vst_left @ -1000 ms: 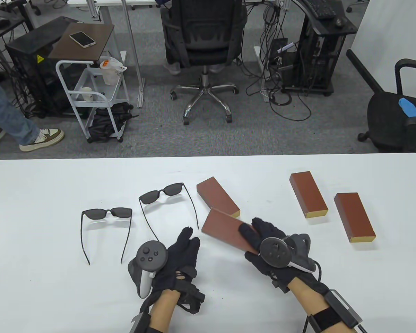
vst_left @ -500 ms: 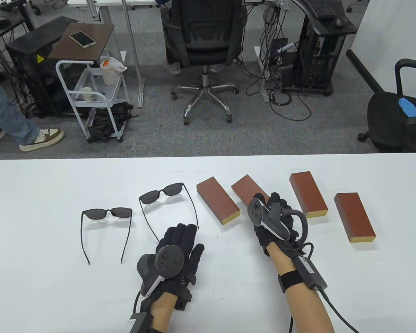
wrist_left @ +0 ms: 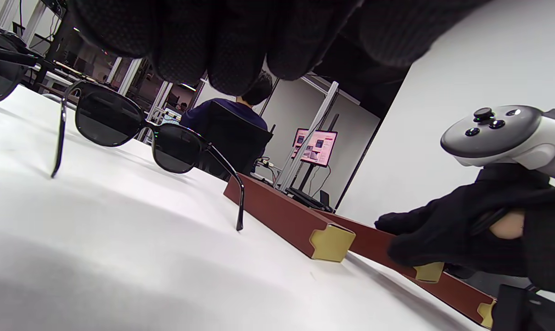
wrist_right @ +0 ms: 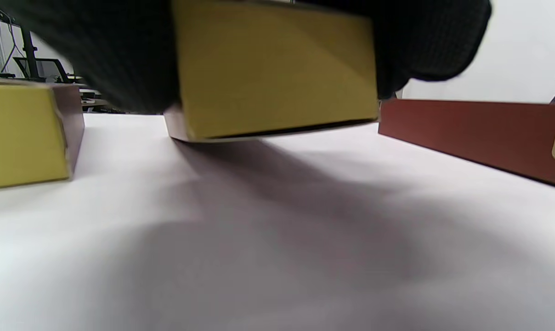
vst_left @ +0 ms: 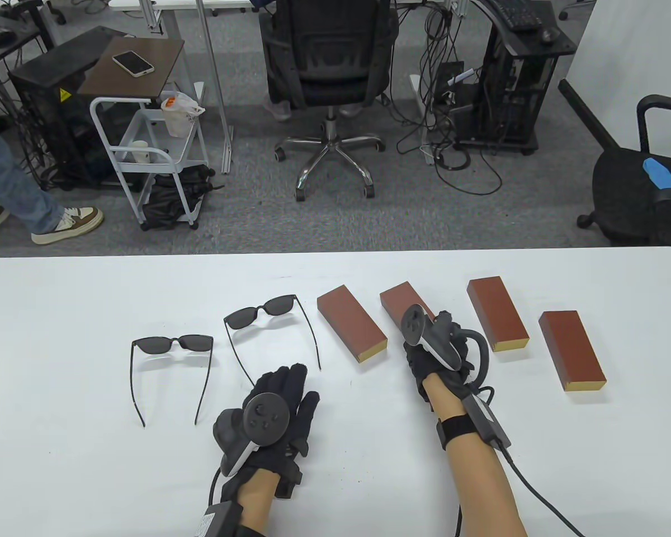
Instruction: Slide to open storage boxes and store sunglasses
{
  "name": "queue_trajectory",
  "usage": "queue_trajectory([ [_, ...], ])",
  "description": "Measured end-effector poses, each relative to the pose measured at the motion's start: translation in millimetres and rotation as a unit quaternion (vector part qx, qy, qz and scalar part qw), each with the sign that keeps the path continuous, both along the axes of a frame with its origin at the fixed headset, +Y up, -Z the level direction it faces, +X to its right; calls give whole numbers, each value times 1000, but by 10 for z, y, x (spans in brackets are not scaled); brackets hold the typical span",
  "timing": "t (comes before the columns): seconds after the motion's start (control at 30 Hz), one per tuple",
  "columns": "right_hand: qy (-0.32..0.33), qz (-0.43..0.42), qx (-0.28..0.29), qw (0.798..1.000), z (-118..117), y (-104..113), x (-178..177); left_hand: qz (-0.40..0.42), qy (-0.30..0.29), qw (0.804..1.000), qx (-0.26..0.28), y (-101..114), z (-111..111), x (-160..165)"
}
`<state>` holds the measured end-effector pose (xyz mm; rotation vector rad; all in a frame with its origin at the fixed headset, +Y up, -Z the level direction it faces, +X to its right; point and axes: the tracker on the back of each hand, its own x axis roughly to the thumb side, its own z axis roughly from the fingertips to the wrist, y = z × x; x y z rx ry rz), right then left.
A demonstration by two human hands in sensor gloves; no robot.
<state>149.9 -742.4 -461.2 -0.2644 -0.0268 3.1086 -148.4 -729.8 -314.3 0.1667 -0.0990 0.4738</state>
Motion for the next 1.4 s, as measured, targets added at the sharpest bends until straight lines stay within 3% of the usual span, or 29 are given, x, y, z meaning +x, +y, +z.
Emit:
queue_trajectory([
  [0.13,-14,-26,-45,999,-14,-89,32,-4,2,1000,1,6,3,-4],
  [0.43,8,-43,-36,998,171,-67,147,-8,4,1000,4,12,8,-3],
  [0.6,55,-39,-8,998,462,60,271,-9,7,1000,10,52,17,18],
  [0.77,108,-53,45,992,932,187,345,-6,13,1000,12,102,16,61],
  [0.9,138,-39,52,988,1314,275,349,-20,16,1000,12,104,14,83],
  [1.03,147,-29,46,988,1526,281,354,-22,20,1000,7,116,8,73],
  [1.17,149,-32,69,986,1589,186,383,-17,33,999,-10,147,-48,45],
  [1.4,133,-21,18,991,1546,66,450,-10,55,998,-36,197,-251,-138],
])
